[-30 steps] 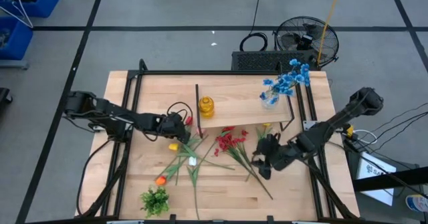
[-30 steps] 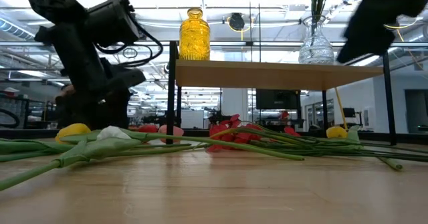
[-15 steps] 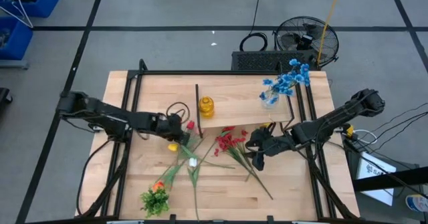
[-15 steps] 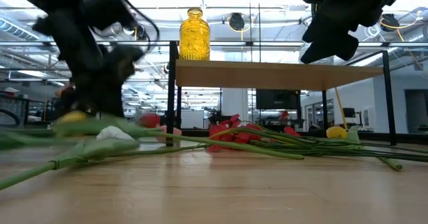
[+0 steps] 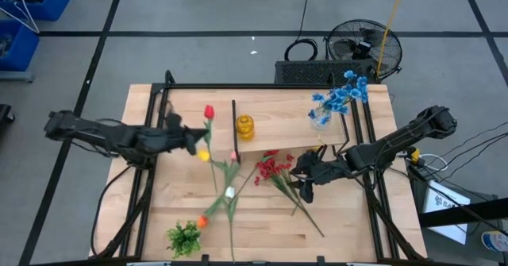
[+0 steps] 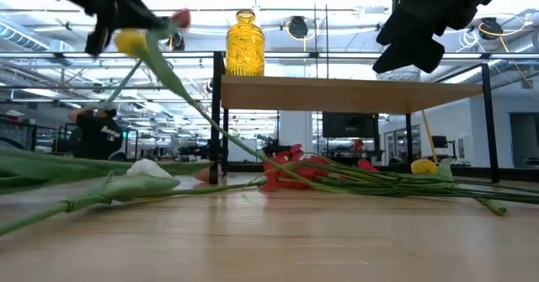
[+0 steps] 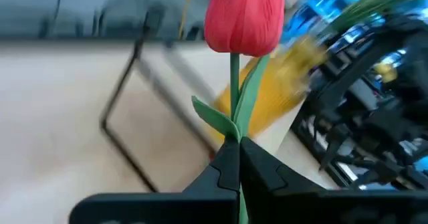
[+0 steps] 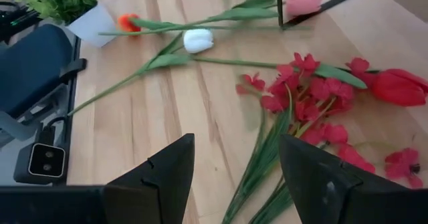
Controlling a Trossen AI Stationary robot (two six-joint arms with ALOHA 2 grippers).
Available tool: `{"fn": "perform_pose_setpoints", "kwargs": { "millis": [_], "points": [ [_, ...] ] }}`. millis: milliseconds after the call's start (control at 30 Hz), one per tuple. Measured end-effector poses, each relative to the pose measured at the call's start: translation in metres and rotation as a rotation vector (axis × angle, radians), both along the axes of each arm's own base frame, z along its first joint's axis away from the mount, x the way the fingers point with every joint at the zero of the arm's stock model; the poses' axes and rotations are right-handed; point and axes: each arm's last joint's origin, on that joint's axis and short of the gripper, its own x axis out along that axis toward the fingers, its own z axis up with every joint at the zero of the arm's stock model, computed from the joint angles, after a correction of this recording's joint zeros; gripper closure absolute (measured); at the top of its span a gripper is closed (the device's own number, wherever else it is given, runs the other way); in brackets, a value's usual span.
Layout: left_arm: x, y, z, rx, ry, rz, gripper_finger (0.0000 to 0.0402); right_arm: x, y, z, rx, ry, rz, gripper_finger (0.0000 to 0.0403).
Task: Pick and place flowers into a vace then onto a shelf
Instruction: Put the left red flower into the yellow vase
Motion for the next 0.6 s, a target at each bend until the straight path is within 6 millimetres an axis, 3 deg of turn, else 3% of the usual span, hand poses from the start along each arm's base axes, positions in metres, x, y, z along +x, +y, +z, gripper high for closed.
{"fn": "perform_pose_setpoints", "kwargs": {
  "millis": [300, 600],
  "points": [
    [-0.016, -0.006, 0.095, 0.442, -0.057, -0.097, 0.0401, 0.001, -0.002, 0.001, 0.002, -0.009, -0.009, 0.0193],
    [0.019, -0.027, 0.153, 0.798, 0.105, -0.137, 0.0401, 0.006, -0.005, 0.005, 0.02, -0.065, -0.023, 0.0193]
  ]
}}
